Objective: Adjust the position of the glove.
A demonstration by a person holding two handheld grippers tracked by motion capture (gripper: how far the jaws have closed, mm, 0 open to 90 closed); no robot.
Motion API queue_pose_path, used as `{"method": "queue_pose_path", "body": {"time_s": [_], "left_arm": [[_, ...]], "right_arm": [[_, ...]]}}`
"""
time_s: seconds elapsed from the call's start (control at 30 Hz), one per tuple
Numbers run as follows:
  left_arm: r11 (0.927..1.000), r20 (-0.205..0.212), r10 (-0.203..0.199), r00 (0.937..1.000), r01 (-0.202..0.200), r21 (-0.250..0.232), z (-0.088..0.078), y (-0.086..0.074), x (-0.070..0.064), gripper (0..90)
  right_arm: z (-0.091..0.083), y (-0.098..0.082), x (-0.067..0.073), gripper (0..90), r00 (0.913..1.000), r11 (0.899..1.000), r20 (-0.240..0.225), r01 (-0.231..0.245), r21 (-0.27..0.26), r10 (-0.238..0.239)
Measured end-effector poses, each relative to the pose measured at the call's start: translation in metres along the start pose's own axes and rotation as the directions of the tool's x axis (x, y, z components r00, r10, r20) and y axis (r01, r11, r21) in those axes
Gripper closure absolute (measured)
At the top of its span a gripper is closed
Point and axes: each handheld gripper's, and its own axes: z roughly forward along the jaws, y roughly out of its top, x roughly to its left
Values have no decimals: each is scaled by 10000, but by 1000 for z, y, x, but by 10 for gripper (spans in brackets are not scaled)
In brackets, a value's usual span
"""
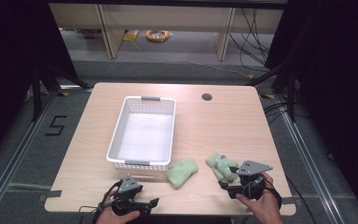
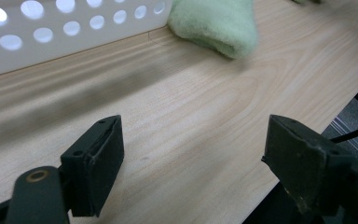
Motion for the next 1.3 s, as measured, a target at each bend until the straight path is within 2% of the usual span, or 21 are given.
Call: {"method": "queue_pose_path", "body": {"time_s": [0.13, 0.2, 0.27, 0.3, 0.4, 0.43, 0.5, 0.6, 0.7, 0.77, 0.87, 0.9, 0.97, 1.0, 1.07, 1.1, 1.2, 1.27, 1.3], "left_arm": [[9999, 0, 60, 10000, -60, 84, -1, 0, 0, 194], [10000, 16, -27, 10000, 27, -33, 0, 0, -1, 194], [10000, 58, 54, 10000, -54, 60, 0, 1, -1, 194], [10000, 6, -9, 10000, 9, -67, 1, 1, -4, 194], [10000, 88, 40, 10000, -39, -57, 1, 1, -5, 194], [9997, 200, -119, 9997, 123, -229, 3, 2, -8, 195], [9996, 255, -155, 9996, 161, -251, 4, 5, -10, 195], [9997, 367, -102, 9993, 109, -198, 5, 8, -12, 197], [9994, 478, -99, 9988, 115, -341, 9, 12, -19, 200], [9996, 532, 221, 9983, -212, -181, 13, 16, -24, 209], [9994, 573, 281, 9980, -269, -224, 17, 19, -29, 222], [9989, 577, 466, 9972, -461, -104, 20, 22, -32, 234], [9990, 617, 457, 9970, -458, -9, 24, 25, -36, 241], [9990, 617, 457, 9970, -458, -9, 24, 25, -36, 246], [9984, 586, 551, 9968, -555, 53, 27, 27, -39, 262], [9971, 412, 765, 9962, -767, 33, 32, 30, -41, 271], [9963, 352, 853, 9957, -857, 115, 37, 33, -44, 291], [9961, 304, 857, 9959, -862, 165, 42, 36, -46, 306], [9944, 214, 997, 9948, -1003, 334, 47, 39, -49, 322]], "right_arm": [[1, 1, 1, 316, 10000, 10000, -49, 28, 84, -27], [2, 1, 1, 316, 9999, 9999, -84, 68, 77, -67], [2, 3, 4, 318, 9999, 9999, -84, -127, 49, 127], [2, 5, 4, 324, 9999, 10000, -121, 23, 34, -22], [4, 8, 4, 327, 9997, 9998, -144, 172, -22, -173], [6, 10, 5, 331, 9992, 9999, -352, 166, 26, -165], [6, 13, 5, 338, 9993, 9998, -325, 206, -3, -206], [8, 18, 7, 344, 9990, 9998, -409, 188, -80, -192], [13, 30, 8, 357, 9971, 9995, -713, 250, -190, -263], [19, 39, 9, 391, 9960, 9988, -776, 415, -259, -434], [24, 46, 9, 403, 9956, 9990, -831, 431, -105, -438], [31, 54, 8, 429, 9952, 9989, -871, 464, 49, -457], [36, 60, 7, 431, 9948, 9986, -878, 519, 27, -515], [38, 63, 7, 433, 9943, 9986, -966, 480, 199, -459], [41, 66, 6, 441, 9935, 9980, -971, 614, 128, -599], [45, 72, 6, 449, 9926, 9974, -1025, 681, 247, -652], [50, 77, 4, 461, 9920, 9971, -1074, 702, 285, -668], [56, 79, 3, 462, 9920, 9969, -1092, 684, 402, -636], [62, 82, 3, 463, 9914, 9953, -1137, 725, 649, -648]]}}
